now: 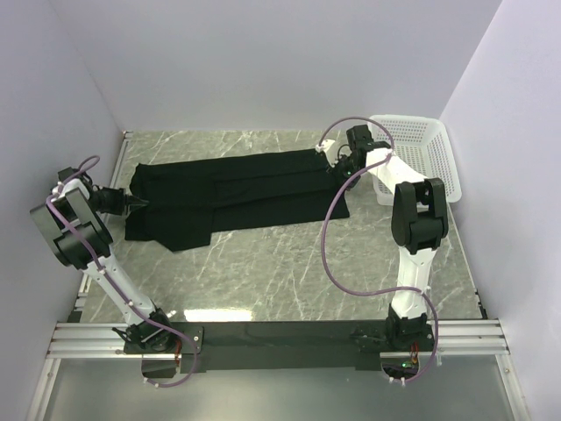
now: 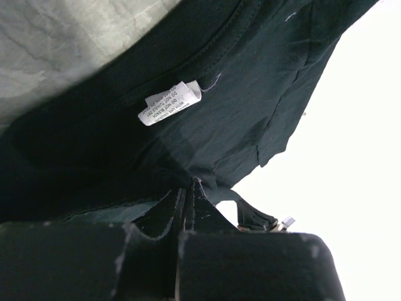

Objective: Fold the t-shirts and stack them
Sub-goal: Fold the tshirt

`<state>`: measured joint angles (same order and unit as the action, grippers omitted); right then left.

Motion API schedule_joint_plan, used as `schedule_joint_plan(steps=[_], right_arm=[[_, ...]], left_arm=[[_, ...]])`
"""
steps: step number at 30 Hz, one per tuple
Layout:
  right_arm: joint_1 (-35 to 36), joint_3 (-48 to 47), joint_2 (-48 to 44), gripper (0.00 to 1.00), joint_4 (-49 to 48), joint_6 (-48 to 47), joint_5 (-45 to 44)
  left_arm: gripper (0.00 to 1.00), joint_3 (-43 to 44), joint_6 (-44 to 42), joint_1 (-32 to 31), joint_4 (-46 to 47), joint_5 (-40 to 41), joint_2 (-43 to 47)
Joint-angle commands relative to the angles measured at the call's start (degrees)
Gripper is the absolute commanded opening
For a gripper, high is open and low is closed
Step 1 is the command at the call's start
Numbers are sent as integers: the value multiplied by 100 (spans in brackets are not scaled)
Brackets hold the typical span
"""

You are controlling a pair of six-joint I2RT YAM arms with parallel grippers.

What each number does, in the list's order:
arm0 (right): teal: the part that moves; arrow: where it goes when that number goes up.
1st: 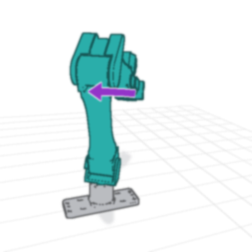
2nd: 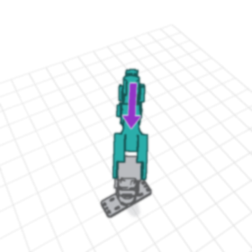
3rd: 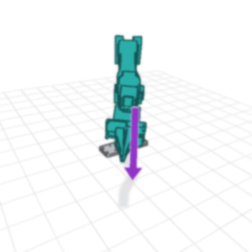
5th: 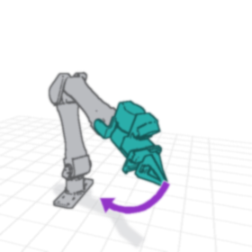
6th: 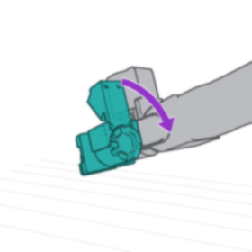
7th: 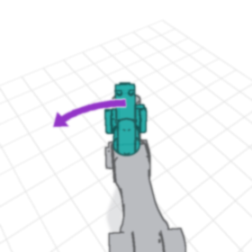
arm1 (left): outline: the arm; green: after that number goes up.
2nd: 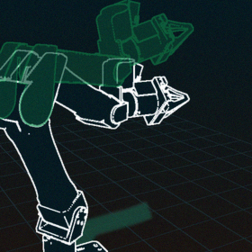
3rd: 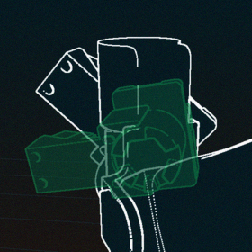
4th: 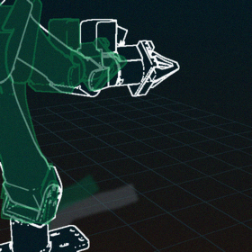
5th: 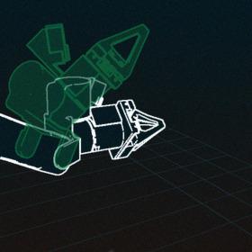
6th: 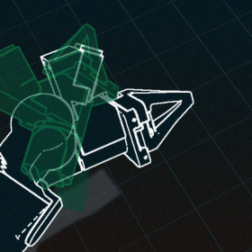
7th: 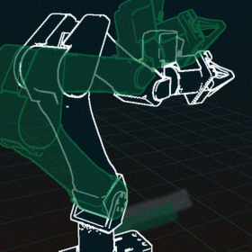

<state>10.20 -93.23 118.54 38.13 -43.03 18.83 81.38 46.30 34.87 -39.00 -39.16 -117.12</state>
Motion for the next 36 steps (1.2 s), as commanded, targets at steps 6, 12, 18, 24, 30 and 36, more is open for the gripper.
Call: schedule_joint_plan(steps=[6, 12, 18, 24, 30, 36], right_arm=[[-35, -345, -41, 18, -393, 452, -108], [-44, -651, -103, 39, -351, 726, -46], [-44, -416, -384, 49, -456, 786, -29], [-62, -302, -955, 49, 773, -53, 1952], [0, 1146, -1895, 49, 451, -22, 2397], [-9, 2018, -2449, 48, 90, 320, 2529]], left_arm=[[11, 448, 159, 37, 305, -57, -30], [44, 1010, 64, 28, 51, -118, 49], [61, 1432, -226, 55, -186, -189, 198], [63, 1233, -1184, 46, -783, 573, 1056], [63, -876, -1581, -164, -741, 1471, 2436], [60, -2354, -1098, -481, -188, 2044, 3116]])
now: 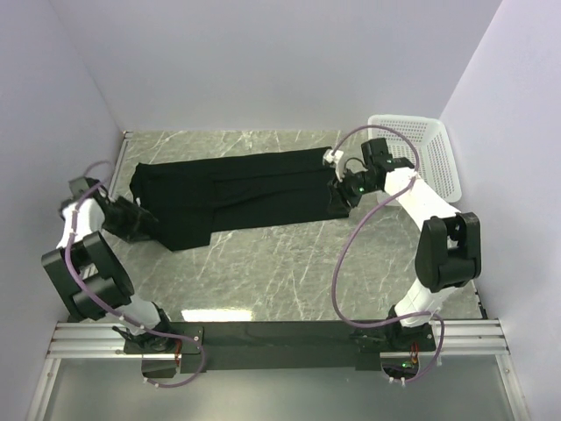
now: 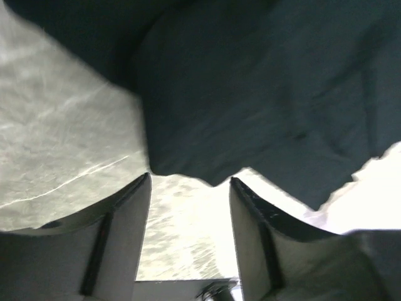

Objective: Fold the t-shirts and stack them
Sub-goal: Fold the tshirt

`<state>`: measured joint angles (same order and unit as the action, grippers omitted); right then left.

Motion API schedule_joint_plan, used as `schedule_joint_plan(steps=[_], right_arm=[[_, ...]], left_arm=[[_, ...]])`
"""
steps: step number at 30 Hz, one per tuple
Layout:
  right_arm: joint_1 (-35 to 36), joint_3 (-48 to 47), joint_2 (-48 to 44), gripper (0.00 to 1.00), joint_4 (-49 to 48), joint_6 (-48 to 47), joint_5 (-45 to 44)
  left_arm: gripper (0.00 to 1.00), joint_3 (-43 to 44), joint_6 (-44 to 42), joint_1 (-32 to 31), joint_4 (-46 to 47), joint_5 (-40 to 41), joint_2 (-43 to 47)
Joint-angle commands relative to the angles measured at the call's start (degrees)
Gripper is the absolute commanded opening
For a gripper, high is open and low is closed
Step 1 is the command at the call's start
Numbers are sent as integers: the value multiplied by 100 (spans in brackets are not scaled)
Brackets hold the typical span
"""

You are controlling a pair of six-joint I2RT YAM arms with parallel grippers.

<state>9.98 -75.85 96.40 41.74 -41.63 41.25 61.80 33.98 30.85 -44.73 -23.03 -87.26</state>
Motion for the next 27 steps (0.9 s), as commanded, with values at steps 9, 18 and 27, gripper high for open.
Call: schedule_joint_plan(steps=[9, 18, 27], right_arm=[[22, 607, -508, 48, -482, 445, 392], [13, 519, -535, 47, -403, 498, 410], [4, 554, -543, 46, -350, 480, 366]], left_arm=[[49, -1328, 812, -387, 1334, 623, -18], [40, -1513, 918, -440, 1801, 686, -396], [16, -1505, 830, -501, 1951, 475, -564]])
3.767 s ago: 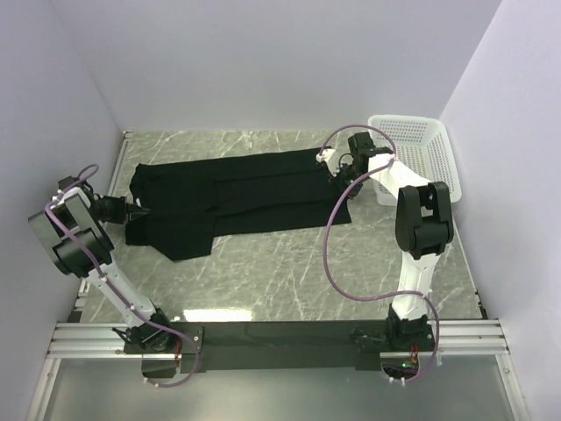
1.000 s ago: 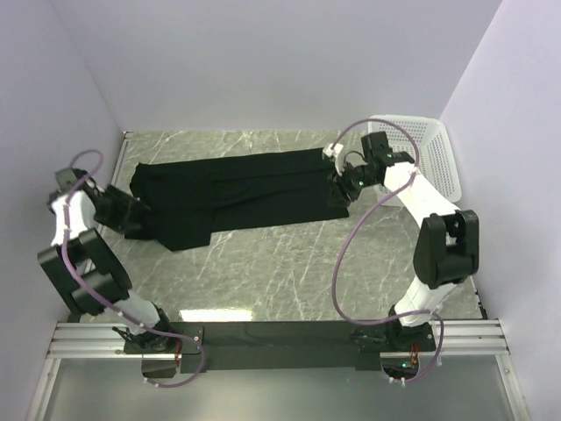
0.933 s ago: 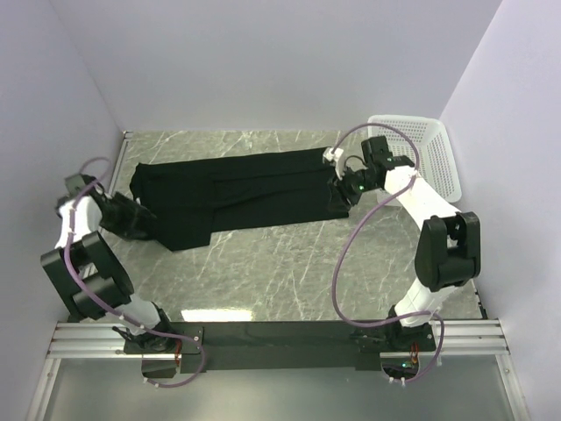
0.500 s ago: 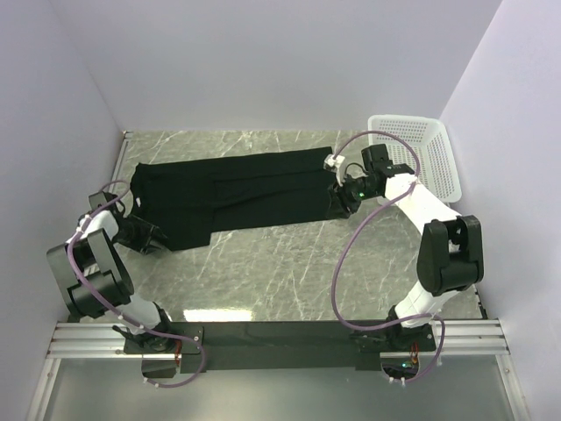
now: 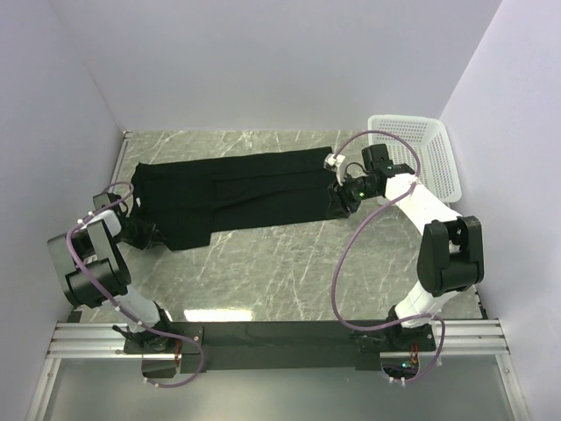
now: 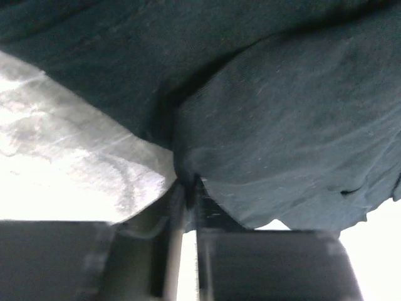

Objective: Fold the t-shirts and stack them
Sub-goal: Fold the tshirt

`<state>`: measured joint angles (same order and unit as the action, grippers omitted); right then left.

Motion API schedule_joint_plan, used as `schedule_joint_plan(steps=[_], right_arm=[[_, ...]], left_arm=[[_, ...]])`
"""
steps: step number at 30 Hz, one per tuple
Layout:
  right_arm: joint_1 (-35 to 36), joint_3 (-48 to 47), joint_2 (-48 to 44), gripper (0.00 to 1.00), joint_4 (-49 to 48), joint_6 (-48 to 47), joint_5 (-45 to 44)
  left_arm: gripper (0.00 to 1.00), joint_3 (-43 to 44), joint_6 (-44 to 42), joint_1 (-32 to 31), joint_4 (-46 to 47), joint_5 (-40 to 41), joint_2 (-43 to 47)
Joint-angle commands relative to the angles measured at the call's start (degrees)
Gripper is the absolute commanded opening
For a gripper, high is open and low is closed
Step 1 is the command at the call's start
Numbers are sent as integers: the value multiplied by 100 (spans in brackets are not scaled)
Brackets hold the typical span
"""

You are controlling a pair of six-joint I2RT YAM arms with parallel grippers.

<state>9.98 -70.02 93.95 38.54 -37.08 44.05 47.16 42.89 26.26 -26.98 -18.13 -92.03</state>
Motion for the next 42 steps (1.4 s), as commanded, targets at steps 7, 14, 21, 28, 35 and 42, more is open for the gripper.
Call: schedule_joint_plan(steps=[7, 14, 21, 28, 35, 42], right_arm=[[13, 23, -360, 45, -40, 34, 16], [-5, 23, -316, 44, -49, 43, 24], [-5, 32, -342, 44, -40, 43, -19], [-5, 85, -369, 44, -119, 113, -37], [4, 32, -281, 43, -93, 122, -46], [-5, -82, -202, 43, -31, 105, -55]], left_arm=[[1, 399, -141, -42, -351, -357, 352], [1, 1313, 324, -51, -440, -1245, -41], [1, 2789, 808, -68, -255, -1878, -1307], [1, 3818, 1343, -218, 44, -2396, -2327], [1, 4441, 1652, -271, 369, -2678, -2951], [1, 4785, 1757, -288, 404, -2792, -3365]])
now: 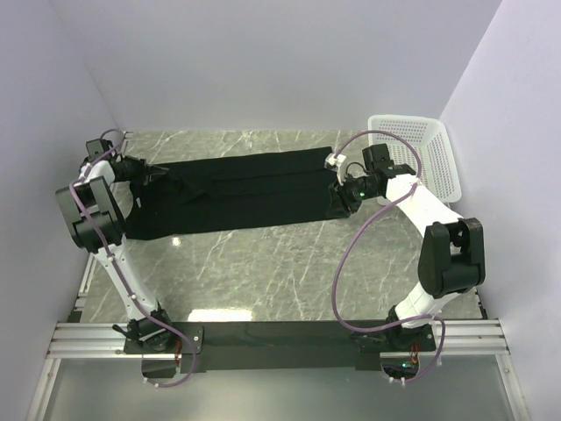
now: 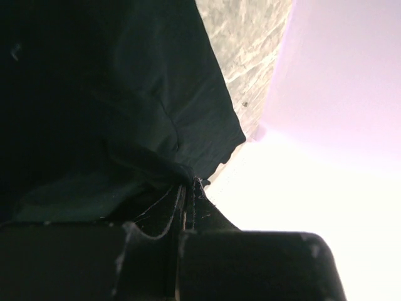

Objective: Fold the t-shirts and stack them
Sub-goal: Fold the tshirt

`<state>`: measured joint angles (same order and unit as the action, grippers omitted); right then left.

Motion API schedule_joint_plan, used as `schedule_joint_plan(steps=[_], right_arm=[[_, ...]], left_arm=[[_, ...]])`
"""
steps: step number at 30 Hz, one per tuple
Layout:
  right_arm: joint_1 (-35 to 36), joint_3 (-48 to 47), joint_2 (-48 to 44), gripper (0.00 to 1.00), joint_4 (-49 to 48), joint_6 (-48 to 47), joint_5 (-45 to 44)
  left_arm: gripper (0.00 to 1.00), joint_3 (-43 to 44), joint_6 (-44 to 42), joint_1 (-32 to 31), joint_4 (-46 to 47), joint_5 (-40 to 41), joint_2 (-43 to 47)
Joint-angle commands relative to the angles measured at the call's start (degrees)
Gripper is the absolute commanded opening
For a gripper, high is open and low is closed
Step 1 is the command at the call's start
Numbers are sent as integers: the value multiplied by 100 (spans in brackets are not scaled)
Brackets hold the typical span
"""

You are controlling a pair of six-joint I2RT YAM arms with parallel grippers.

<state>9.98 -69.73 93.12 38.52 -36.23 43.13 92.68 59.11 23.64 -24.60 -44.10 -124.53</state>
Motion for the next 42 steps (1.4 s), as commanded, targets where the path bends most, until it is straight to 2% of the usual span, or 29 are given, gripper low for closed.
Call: schedule_joint_plan(steps=[1, 4, 5, 7, 8, 11, 15, 18, 21, 26, 31, 34, 39, 42], right_arm=[[-5, -111, -110, 43, -20, 19, 37], [-5, -119, -110, 43, -38, 28, 55], [4, -111, -101, 43, -38, 28, 55], [4, -128, -93, 43, -11, 19, 63], [4, -128, -92, 43, -11, 19, 55], [4, -119, -84, 42, -3, 10, 55], [4, -128, -75, 42, 32, 2, 81], [4, -137, -84, 41, 50, 10, 90], [4, -111, -110, 41, 50, 19, 99], [4, -40, -163, 41, 41, 28, 107], [4, -49, -110, 41, 59, 37, 151], [4, -40, -101, 41, 41, 46, 169], [13, -40, -110, 41, 50, 55, 195], [13, -14, -136, 41, 59, 54, 187]], left_arm=[[1, 267, 162, -17, 218, -205, -159], [3, 381, 215, -17, 245, -248, -282], [6, 417, 223, -26, 236, -257, -326], [17, 513, 232, -26, 227, -283, -396], [30, 540, 250, -26, 254, -301, -414], [49, 742, 224, -26, 245, -354, -423], [58, 1198, 22, -26, 201, -258, -318], [58, 1427, -224, -17, -8, 23, -90], [58, 1603, -786, -44, -675, 769, 139], [57, 920, -1401, -236, -1670, 1543, 684], [54, -212, -1569, -526, -1707, 2114, 1237], [53, -609, -1534, -720, -1583, 2291, 1387], [53, -1024, -1359, -975, -1241, 2432, 1440], [53, -981, -1341, -1089, -1258, 2625, 1301]])
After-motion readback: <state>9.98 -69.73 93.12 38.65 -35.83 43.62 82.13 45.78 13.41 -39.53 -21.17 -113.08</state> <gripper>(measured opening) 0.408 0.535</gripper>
